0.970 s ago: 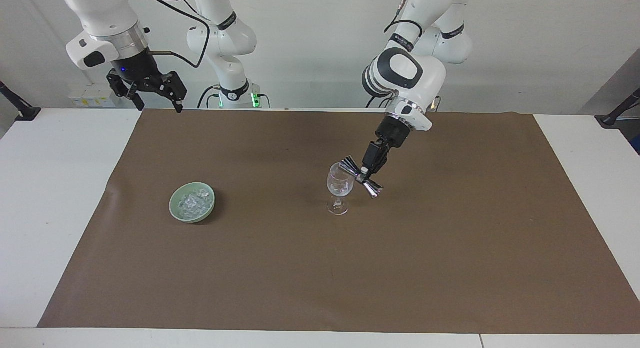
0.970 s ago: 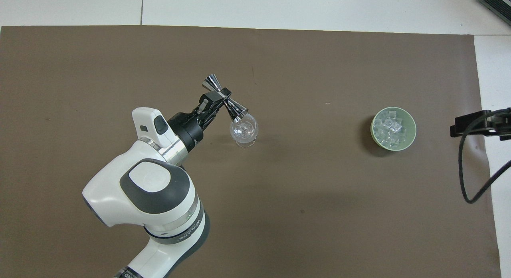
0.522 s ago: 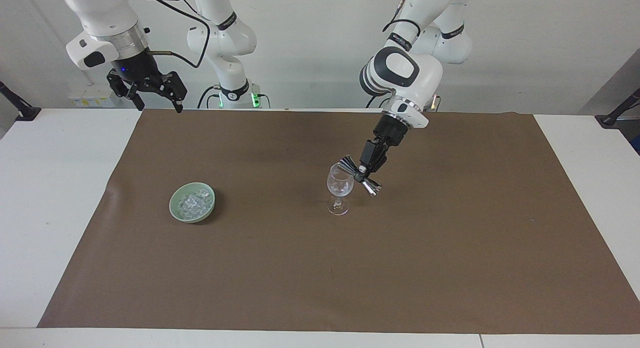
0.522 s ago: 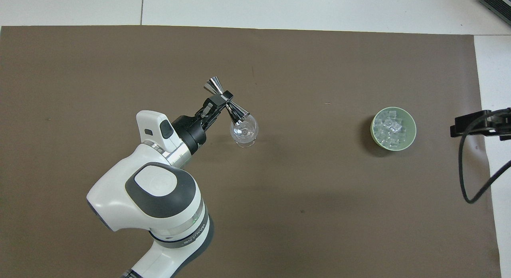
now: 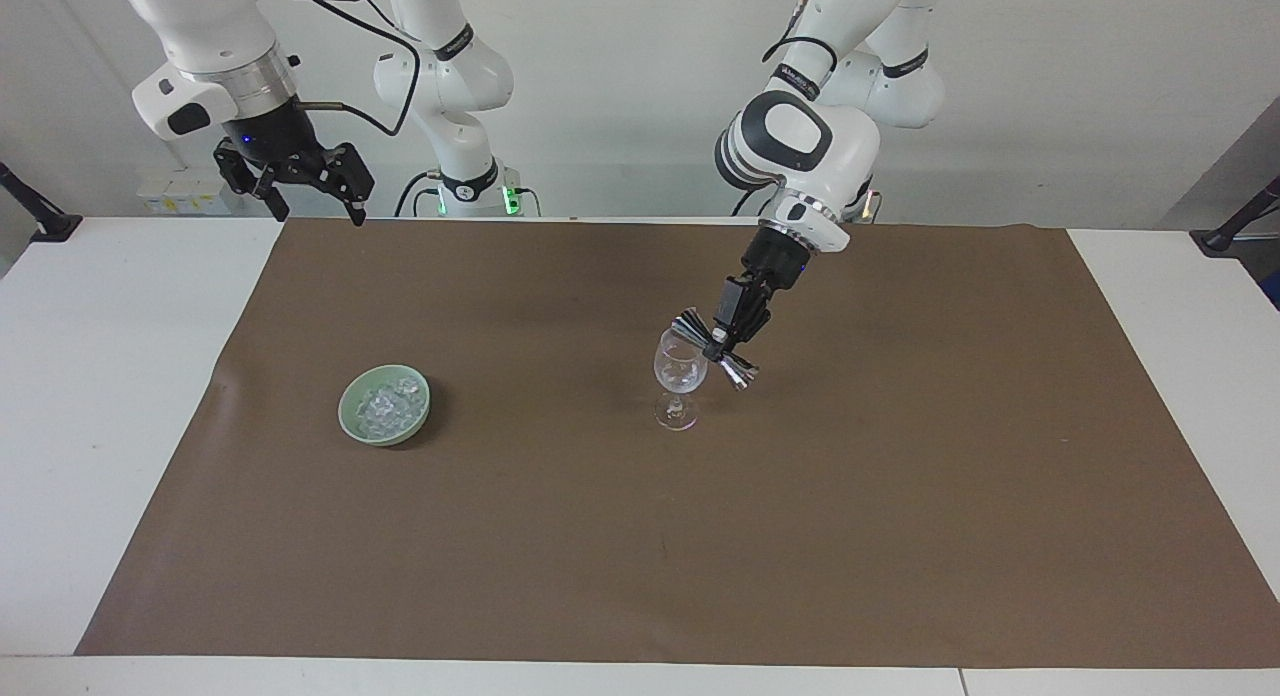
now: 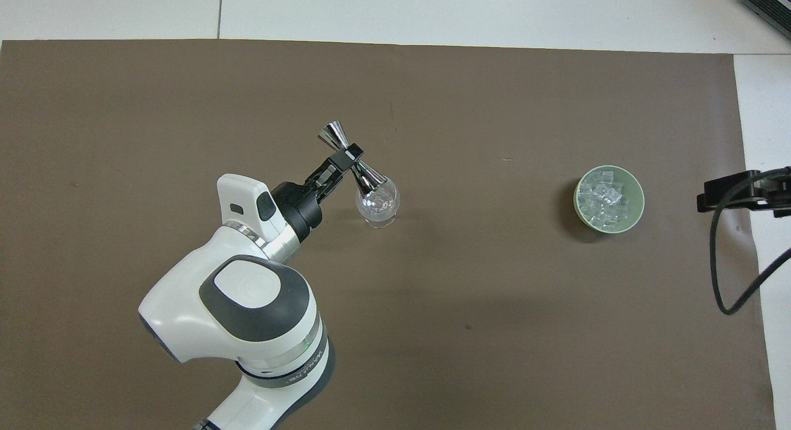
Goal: Pour wine and add ice with both arms
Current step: 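Tilt the jigger over the clear glass with the left gripper to pour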
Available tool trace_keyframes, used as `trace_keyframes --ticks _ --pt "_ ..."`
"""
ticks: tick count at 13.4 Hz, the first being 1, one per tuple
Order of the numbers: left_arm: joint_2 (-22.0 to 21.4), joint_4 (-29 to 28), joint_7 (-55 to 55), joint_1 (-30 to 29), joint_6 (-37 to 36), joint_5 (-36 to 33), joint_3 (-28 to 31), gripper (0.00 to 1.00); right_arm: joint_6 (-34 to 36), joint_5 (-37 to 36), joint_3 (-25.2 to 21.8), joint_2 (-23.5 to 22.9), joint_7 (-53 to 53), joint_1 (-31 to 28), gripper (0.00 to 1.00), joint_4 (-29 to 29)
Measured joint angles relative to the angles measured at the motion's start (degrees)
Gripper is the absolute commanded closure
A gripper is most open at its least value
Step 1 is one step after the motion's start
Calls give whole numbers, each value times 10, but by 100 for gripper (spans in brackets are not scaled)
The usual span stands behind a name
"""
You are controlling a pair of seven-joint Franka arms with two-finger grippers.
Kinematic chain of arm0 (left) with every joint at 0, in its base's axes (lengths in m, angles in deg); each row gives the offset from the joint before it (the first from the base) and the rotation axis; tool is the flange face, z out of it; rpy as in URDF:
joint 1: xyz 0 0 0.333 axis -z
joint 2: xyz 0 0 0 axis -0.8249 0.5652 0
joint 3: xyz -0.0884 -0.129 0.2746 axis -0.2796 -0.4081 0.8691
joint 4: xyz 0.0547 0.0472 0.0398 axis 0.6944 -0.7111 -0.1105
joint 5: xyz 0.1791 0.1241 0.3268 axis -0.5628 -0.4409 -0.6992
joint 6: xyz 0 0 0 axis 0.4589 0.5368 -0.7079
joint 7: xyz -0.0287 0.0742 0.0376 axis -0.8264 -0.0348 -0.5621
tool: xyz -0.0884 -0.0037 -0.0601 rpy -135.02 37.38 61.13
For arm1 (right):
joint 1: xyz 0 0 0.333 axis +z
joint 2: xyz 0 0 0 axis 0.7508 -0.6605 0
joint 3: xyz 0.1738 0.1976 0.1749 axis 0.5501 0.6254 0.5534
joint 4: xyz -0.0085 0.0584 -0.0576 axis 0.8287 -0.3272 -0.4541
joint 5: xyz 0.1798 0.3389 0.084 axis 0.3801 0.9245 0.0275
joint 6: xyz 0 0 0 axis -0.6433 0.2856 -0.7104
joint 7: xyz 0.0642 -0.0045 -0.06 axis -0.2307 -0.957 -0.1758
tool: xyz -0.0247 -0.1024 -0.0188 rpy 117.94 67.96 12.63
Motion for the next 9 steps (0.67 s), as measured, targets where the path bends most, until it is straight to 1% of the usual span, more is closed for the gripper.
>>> trace_keyframes --ticks 9 --pt "5 12 21 15 35 -12 0 100 0 0 0 0 0 0 0 0"
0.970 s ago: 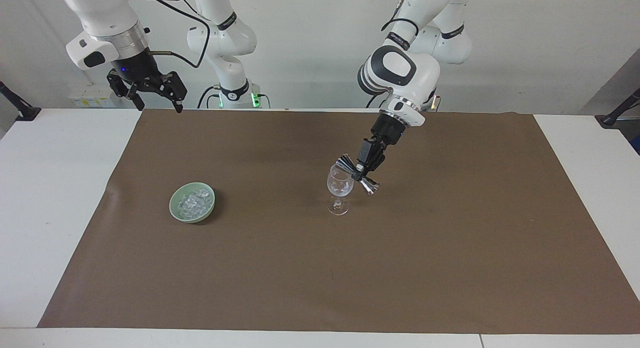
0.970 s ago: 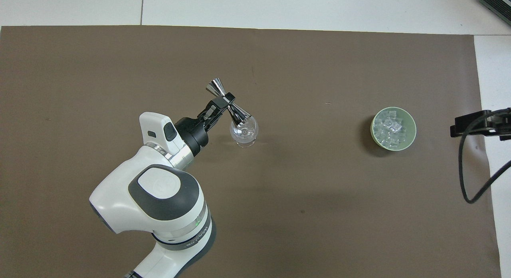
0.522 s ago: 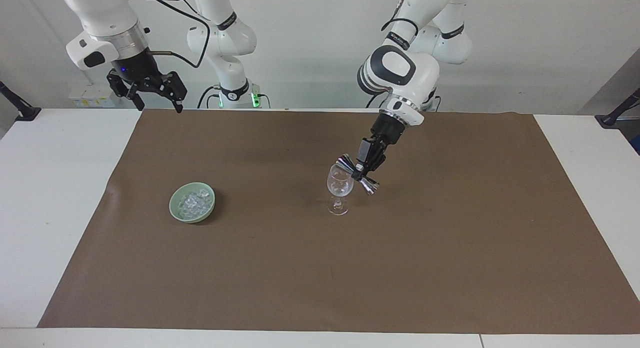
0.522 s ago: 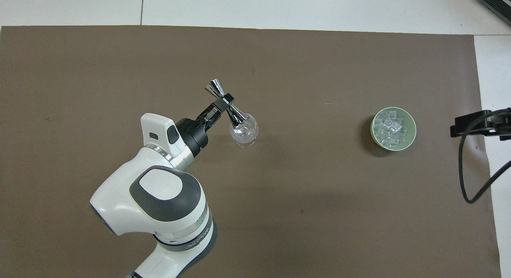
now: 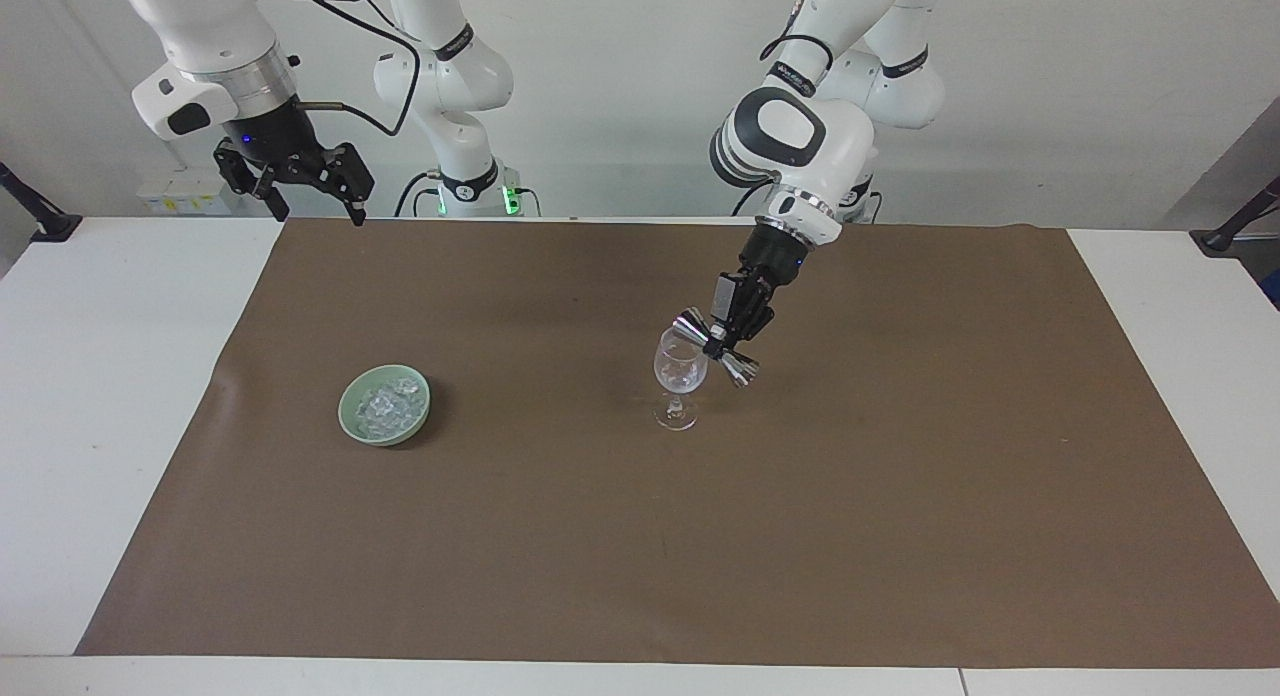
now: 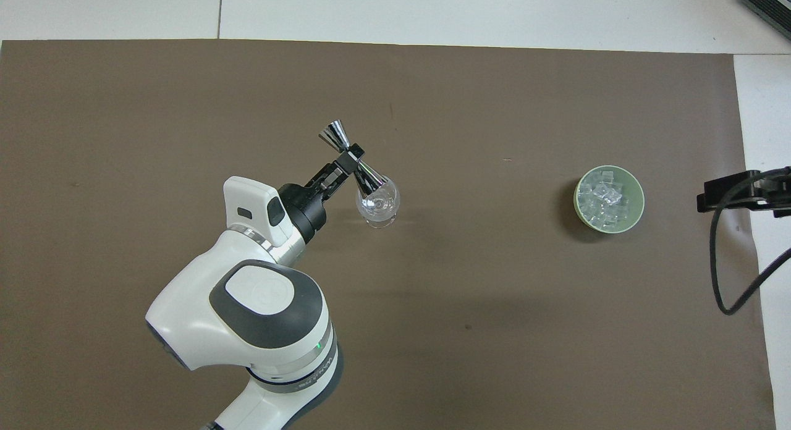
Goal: Pour wine and add ice with both arms
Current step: 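Tilt the jigger over the clear glass with the left gripper to pour, then carry the jigger back from the glass with the left gripper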
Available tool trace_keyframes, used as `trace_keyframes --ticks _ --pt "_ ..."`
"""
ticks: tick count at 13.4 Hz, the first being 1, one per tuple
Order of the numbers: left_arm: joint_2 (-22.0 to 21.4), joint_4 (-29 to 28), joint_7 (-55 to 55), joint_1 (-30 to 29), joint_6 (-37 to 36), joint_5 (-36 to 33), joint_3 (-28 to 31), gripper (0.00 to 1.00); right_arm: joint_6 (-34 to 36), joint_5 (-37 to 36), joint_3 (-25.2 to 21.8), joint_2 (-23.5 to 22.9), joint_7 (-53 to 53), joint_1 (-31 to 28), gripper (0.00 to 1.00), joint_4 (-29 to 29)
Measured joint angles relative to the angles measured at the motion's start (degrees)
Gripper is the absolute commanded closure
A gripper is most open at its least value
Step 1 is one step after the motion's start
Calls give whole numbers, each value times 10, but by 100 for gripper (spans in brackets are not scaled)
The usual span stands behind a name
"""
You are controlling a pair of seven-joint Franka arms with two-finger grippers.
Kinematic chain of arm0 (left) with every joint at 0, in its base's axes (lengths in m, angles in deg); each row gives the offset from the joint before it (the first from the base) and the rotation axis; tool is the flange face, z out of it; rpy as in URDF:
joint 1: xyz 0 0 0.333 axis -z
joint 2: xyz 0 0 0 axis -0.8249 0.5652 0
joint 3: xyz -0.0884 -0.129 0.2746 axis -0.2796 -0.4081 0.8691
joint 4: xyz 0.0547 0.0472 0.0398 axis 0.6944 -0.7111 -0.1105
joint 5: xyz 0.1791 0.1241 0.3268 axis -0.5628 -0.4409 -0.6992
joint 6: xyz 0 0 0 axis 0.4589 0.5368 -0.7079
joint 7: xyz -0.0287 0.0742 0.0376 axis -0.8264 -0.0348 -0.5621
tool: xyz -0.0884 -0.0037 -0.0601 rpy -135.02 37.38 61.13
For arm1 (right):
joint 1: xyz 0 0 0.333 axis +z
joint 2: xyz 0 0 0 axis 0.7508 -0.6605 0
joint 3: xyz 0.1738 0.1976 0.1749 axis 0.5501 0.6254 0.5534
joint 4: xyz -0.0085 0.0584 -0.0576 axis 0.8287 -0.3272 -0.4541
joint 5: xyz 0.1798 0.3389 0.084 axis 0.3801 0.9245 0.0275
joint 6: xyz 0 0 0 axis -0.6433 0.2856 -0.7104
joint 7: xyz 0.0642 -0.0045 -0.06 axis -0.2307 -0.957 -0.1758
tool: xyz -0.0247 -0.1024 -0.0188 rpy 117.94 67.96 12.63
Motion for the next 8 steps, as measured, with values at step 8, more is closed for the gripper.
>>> trace_keyframes --ticks 8 --pt "4 2 -3 2 3 0 1 100 0 0 0 0 0 0 0 0"
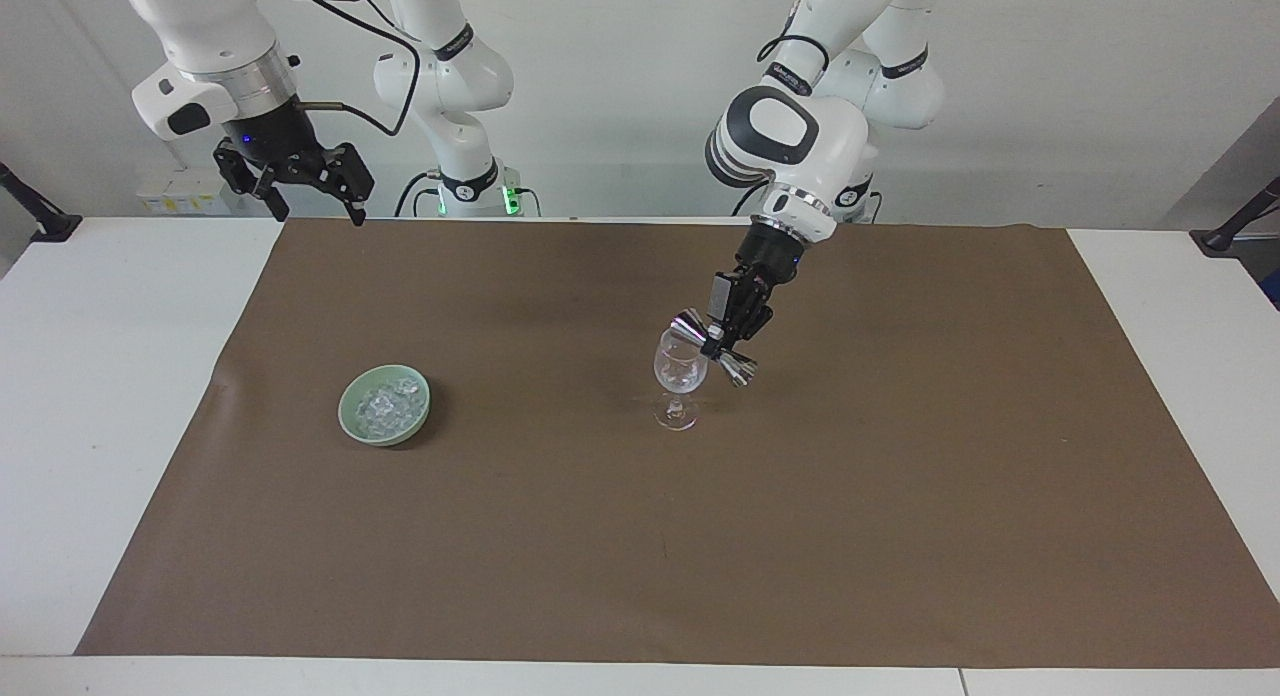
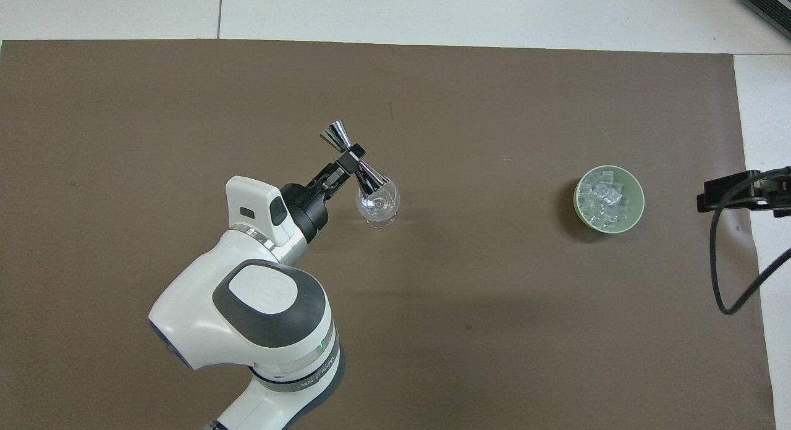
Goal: Pour wine and add ice with both arms
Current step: 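Carry the jigger back from the glass with the left gripper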
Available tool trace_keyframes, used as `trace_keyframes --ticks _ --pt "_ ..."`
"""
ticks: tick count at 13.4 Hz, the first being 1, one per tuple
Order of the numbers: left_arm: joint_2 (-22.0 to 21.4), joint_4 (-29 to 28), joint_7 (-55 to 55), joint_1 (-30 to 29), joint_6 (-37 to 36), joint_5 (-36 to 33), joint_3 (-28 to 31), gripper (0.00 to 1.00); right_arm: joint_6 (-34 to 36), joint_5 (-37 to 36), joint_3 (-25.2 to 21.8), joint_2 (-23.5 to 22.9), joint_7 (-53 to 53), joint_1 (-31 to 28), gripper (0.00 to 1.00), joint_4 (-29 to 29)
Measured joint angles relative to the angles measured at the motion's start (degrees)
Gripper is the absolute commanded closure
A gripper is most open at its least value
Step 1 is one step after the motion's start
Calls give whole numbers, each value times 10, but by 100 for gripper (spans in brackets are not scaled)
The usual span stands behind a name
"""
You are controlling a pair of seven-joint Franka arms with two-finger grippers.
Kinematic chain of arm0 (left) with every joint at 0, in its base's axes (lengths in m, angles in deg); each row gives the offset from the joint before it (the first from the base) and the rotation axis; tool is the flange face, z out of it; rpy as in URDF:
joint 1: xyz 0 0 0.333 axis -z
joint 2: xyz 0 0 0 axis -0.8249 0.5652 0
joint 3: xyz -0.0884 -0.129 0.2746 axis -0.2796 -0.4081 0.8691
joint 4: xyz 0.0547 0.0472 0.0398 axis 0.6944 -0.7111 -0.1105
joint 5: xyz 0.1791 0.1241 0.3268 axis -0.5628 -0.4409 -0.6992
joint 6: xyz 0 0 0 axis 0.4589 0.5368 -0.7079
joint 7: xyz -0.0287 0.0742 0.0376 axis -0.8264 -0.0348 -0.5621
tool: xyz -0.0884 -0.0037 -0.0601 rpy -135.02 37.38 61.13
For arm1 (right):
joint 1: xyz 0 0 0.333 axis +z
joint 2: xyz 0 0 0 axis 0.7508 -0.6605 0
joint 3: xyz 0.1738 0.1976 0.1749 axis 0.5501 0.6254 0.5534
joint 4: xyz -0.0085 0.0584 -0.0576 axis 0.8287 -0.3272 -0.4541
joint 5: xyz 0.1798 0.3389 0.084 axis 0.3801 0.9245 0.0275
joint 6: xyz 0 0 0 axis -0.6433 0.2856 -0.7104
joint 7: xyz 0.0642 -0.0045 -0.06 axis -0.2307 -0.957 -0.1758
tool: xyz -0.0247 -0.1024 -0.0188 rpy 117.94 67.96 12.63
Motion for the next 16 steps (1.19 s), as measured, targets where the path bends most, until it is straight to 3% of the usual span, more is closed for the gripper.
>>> trace_keyframes --ticks 5,10,16 --pt "1 0 -49 -12 -13 2 3 100 0 0 0 0 0 0 0 0" --pt "-11 -9 -137 -77 -76 7 5 100 0 0 0 0 0 1 0 0" --pt "-87 -116 -233 -204 -209 10 9 100 0 0 0 0 0 4 0 -1"
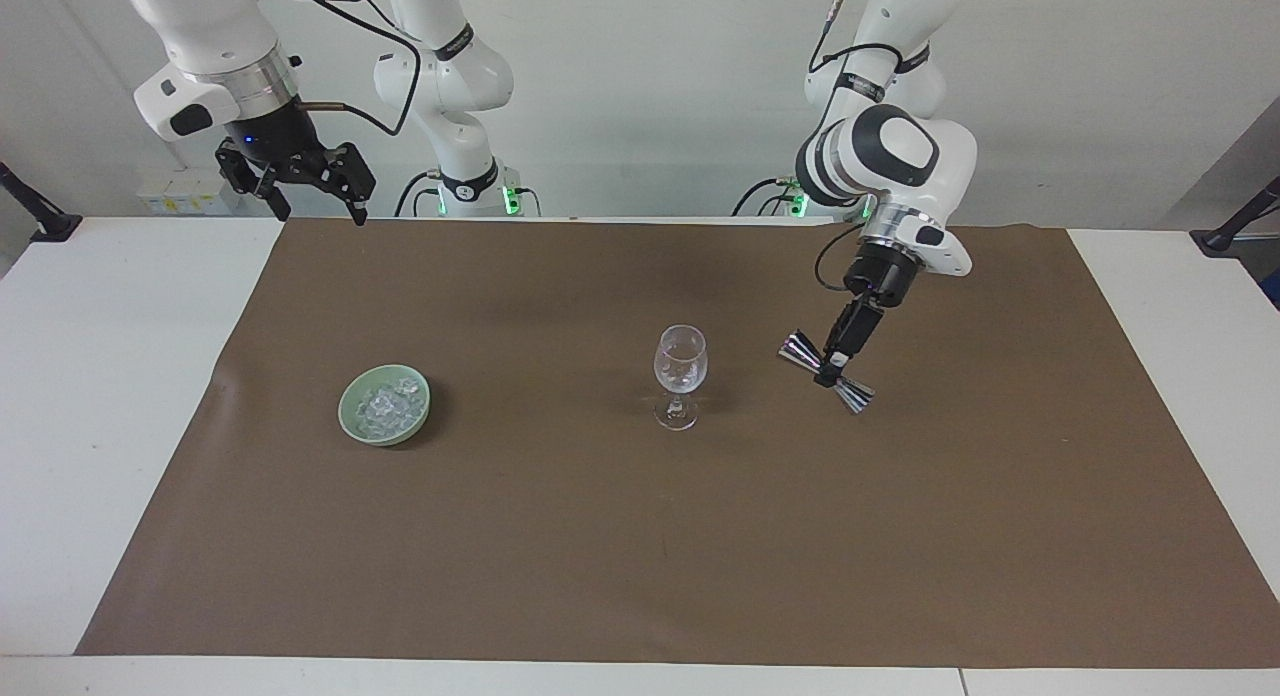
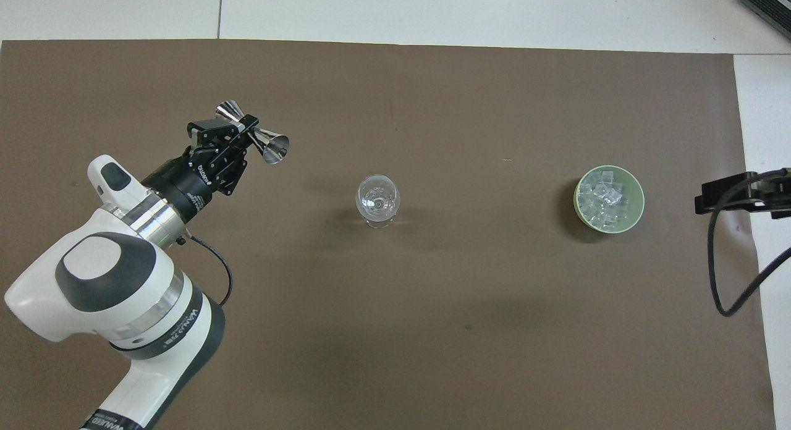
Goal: Pour wine and add ice with both arms
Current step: 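Carry the jigger back from the glass with the left gripper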
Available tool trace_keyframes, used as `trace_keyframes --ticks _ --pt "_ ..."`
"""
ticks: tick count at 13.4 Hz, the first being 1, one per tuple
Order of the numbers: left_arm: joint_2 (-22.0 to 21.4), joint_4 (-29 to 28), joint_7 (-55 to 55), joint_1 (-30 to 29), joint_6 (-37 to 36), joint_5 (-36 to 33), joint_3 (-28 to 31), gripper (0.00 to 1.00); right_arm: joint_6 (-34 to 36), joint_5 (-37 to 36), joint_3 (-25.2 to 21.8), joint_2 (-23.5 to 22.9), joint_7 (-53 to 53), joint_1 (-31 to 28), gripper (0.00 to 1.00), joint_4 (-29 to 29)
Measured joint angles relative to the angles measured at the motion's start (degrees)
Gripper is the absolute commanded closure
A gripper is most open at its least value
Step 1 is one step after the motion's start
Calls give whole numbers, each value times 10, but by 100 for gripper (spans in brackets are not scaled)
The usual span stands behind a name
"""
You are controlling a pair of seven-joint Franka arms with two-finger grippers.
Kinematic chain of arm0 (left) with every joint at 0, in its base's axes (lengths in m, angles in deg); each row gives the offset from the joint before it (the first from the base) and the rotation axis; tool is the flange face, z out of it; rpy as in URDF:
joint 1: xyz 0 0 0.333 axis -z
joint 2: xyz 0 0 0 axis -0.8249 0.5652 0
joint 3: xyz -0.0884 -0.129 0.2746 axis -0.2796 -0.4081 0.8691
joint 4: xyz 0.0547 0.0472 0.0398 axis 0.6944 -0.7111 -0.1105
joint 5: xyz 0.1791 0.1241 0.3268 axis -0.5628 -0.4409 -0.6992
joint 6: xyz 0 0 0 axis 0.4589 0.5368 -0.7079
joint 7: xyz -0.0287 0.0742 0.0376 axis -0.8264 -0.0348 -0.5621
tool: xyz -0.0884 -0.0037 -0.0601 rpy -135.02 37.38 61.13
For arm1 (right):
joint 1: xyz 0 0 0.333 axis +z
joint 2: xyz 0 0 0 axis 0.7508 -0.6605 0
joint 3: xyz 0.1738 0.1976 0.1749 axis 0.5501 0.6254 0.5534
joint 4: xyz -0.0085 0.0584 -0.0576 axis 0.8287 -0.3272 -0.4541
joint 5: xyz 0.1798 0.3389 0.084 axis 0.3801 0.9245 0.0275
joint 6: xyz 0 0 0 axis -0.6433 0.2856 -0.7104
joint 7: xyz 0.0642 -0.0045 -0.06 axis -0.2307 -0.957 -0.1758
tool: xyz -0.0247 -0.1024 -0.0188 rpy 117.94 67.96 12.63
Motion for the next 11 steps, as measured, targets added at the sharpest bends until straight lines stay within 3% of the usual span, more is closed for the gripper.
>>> trace_keyframes --ticks 6,11 --pt "-58 -99 -79 -80 -71 0 5 100 -18 0 -15 -1 5 14 0 -4" --pt "-67 -140 -128 -158 -145 0 8 100 -40 0 -15 -2 5 19 0 -26"
